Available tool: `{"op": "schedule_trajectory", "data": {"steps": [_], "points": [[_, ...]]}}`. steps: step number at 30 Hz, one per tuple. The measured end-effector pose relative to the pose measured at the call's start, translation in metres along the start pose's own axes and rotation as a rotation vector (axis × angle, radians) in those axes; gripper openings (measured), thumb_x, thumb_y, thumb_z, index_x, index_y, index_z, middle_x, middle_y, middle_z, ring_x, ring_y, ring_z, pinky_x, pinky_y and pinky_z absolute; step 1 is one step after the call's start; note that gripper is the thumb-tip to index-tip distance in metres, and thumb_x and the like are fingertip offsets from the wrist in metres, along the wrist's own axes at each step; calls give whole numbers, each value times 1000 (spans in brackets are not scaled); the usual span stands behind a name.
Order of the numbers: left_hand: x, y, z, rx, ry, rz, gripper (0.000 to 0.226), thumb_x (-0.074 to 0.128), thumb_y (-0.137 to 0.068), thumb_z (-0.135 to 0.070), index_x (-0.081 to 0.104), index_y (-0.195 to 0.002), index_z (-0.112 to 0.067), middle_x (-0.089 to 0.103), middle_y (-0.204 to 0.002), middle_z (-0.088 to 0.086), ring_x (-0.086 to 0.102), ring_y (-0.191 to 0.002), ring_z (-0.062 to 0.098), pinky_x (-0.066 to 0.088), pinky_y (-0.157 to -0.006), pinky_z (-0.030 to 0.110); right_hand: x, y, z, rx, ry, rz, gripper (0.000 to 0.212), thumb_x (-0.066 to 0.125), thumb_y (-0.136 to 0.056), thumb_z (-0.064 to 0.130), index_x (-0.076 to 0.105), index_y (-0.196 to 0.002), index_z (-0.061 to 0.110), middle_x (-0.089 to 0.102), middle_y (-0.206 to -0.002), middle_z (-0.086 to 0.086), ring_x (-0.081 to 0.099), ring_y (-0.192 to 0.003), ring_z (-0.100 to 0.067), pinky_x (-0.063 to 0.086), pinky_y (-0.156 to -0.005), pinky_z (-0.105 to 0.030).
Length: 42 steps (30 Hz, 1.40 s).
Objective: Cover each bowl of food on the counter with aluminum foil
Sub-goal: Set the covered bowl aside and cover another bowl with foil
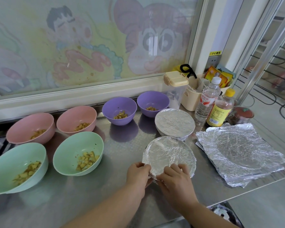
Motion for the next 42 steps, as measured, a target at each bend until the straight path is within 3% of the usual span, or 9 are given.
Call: {"op": "schedule_trajectory", "data": {"steps": [6, 13, 20, 23, 27, 32, 35, 39, 42], "points": [[-1, 0, 2, -17, 0, -3, 21, 60, -87, 2, 64, -108, 0, 67, -85, 15, 64, -67, 22, 56, -53, 27, -1, -6, 5, 27, 44, -6, 6, 74, -78, 37, 70, -75, 33, 51, -69, 12, 50, -70, -18, 35, -79, -37], [0, 8, 5, -39, -23, 16, 22, 59, -86, 3, 65, -107, -2, 64, -77, 9, 62, -65, 17, 55, -56, 26, -1, -5, 7, 17, 31, -31, 11, 63, -81, 29, 67, -70, 31, 47, -68, 11, 42, -73, -15, 24, -78, -29], [0, 15, 4, -53, -38, 5, 16, 55, -85, 6, 65, -83, -6, 58, -65, 10, 56, -61, 21, 55, -60, 28, 1, -9, 7, 11, 97, 11, 13, 82, -70, 34, 69, -69, 32, 50, -66, 11, 50, -67, -20, 35, -77, -38], [1, 18, 3, -59, -33, 8, 16, 54, -84, 8, 65, -83, -5, 58, -66, 11, 56, -60, 20, 55, -57, 25, 1, -11, 8, 14, 93, -20, 16, 80, -72, 32, 66, -65, 30, 49, -64, 11, 47, -68, -18, 33, -77, -36], [1, 21, 7, -73, -24, 20, 17, 58, -85, 4, 68, -91, -8, 64, -73, 10, 59, -67, 20, 56, -66, 28, -1, -7, 9, -23, 62, -44, 19, 80, -72, 25, 62, -63, 28, 47, -66, 10, 45, -69, -17, 31, -75, -34], [6, 26, 19, -174, 93, 117, 7, 59, -95, -6, 65, -98, -4, 63, -73, 10, 62, -68, 21, 57, -69, 34, -4, -4, 3, -56, 59, -46, 21, 68, -83, 32, 62, -63, 28, 47, -67, 11, 45, -70, -16, 32, -76, -34], [11, 27, 17, -225, 167, 169, 15, 55, -98, -5, 62, -88, 3, 59, -64, 12, 59, -63, 25, 54, -64, 36, 0, -1, -1, -59, 40, -27, 20, 66, -83, 33, 66, -64, 28, 48, -68, 12, 47, -71, -16, 31, -78, -32], [23, 23, 7, -295, 197, 239, 22, 42, -101, -1, 64, -98, 3, 72, -72, 17, 65, -73, 30, 53, -65, 39, 5, 1, -7, -44, -34, 4, 12, 68, -81, 33, 69, -69, 31, 49, -71, 13, 48, -72, -15, 32, -78, -31], [26, 17, 4, -289, 120, 233, 29, 38, -96, 7, 65, -103, 1, 73, -75, 17, 67, -68, 29, 56, -52, 33, 7, 2, -10, -40, -87, 26, 10, 77, -76, 29, 68, -72, 31, 48, -72, 13, 47, -73, -14, 33, -77, -32]]}}
Point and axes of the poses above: each hand's wrist, its own y-axis away from the middle knuckle, its own x-axis out of the palm, z = x × y, the point moved 7 cm from there along -y, towards the middle knuckle
